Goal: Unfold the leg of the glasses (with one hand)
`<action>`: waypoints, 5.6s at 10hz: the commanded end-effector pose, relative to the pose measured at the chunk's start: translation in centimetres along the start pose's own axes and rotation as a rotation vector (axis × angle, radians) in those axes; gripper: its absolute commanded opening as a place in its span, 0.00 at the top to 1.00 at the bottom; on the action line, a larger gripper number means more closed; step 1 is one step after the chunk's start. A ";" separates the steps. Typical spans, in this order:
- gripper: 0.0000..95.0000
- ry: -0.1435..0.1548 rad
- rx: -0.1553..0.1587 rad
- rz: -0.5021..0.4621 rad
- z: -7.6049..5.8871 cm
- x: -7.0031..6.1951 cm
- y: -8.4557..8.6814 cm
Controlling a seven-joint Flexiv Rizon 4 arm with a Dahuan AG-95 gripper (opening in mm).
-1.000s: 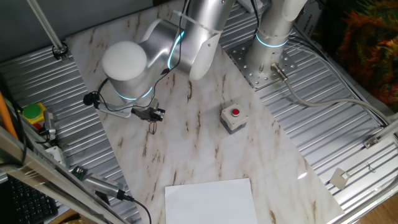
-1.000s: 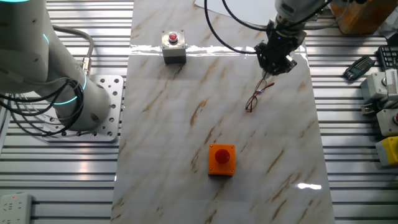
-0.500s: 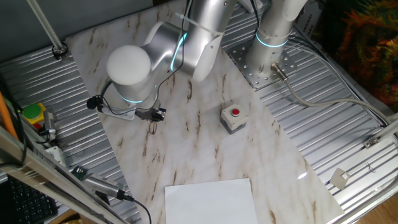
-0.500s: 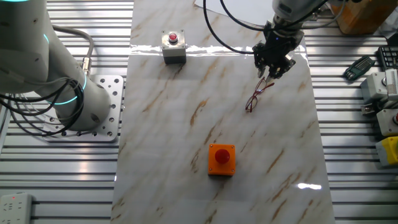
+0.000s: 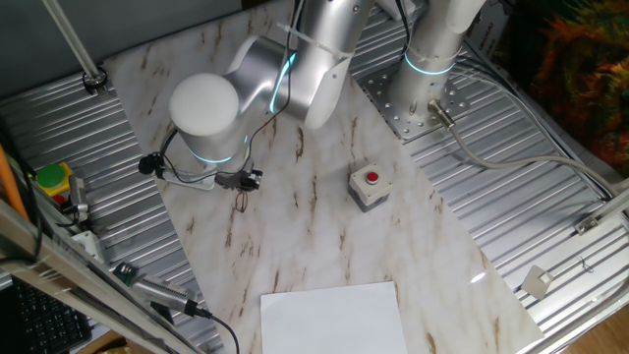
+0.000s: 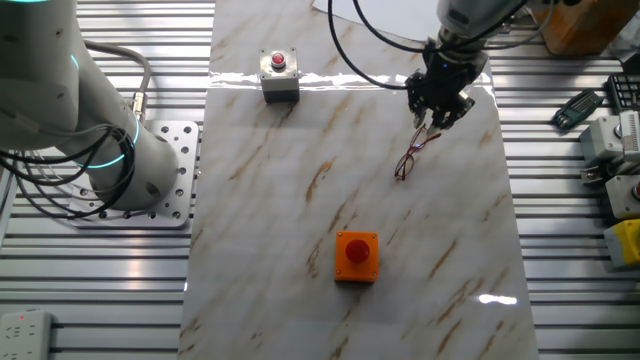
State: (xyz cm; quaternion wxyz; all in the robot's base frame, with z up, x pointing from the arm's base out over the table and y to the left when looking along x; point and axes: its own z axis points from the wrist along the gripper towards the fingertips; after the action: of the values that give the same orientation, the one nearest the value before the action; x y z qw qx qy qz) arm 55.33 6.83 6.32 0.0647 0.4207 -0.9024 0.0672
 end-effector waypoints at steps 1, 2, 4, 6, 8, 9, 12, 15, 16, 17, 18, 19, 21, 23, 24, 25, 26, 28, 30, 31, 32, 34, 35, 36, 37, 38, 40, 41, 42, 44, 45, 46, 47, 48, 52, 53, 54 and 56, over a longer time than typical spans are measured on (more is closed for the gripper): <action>0.80 -0.001 0.001 -0.008 0.1 0.1 0.1; 0.80 -0.002 0.003 -0.009 0.1 0.2 0.1; 0.80 0.005 0.008 -0.012 0.4 0.6 0.2; 0.80 -0.001 0.004 -0.019 0.5 1.0 0.0; 0.80 0.001 0.005 -0.018 0.5 1.1 0.0; 0.80 0.002 0.006 -0.018 0.5 1.1 0.0; 0.80 0.007 0.010 -0.024 1.1 1.1 0.0; 0.80 0.039 0.031 -0.027 1.7 1.1 0.2; 1.00 0.053 0.037 -0.031 1.8 1.2 0.2; 1.00 0.053 0.037 -0.031 1.8 1.2 0.2; 1.00 0.052 0.037 -0.033 1.9 1.3 0.1; 1.00 0.052 0.037 -0.035 1.9 1.4 0.1; 1.00 0.053 0.037 -0.037 1.9 1.5 0.0; 1.00 0.052 0.040 -0.041 2.0 1.6 0.0; 1.00 0.052 0.040 -0.041 2.1 1.7 0.0; 1.00 0.052 0.038 -0.040 2.1 1.7 0.0; 0.80 0.050 0.038 -0.041 2.1 1.7 0.0; 0.80 0.058 0.036 -0.044 2.1 1.7 0.0; 0.80 0.051 0.032 -0.043 2.1 1.7 0.0; 0.80 0.051 0.032 -0.044 2.1 1.7 0.0; 0.80 0.051 0.032 -0.047 2.2 1.7 0.0; 0.80 0.052 0.033 -0.049 2.2 1.7 0.0; 0.80 0.053 0.033 -0.047 2.2 1.7 0.0; 0.80 0.052 0.033 -0.047 2.2 1.7 0.0; 0.80 0.052 0.033 -0.048 2.2 1.7 0.0; 0.80 0.054 0.034 -0.049 2.2 1.7 0.0; 0.80 0.053 0.033 -0.048 2.2 1.7 0.0; 0.80 0.052 0.032 -0.049 2.2 1.7 0.0; 0.80 0.052 0.032 -0.049 2.2 1.7 0.0; 0.80 0.053 0.033 -0.045 2.2 1.7 0.0; 0.80 0.053 0.033 -0.048 2.2 1.7 0.0; 0.80 0.054 0.033 -0.048 2.2 1.7 0.0; 0.80 0.053 0.033 -0.048 2.2 1.7 0.0; 0.80 0.055 0.034 -0.047 2.2 1.7 0.0; 0.80 0.054 0.041 -0.042 2.2 1.7 0.0; 0.80 0.058 0.040 -0.049 2.2 1.7 0.0; 0.80 0.059 0.037 -0.050 2.2 1.7 0.0; 0.80 0.072 0.017 -0.040 2.2 1.7 0.0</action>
State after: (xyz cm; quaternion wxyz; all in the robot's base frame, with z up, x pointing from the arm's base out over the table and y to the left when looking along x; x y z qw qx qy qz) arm 54.11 5.15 4.55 0.0858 0.4404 -0.8894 0.0873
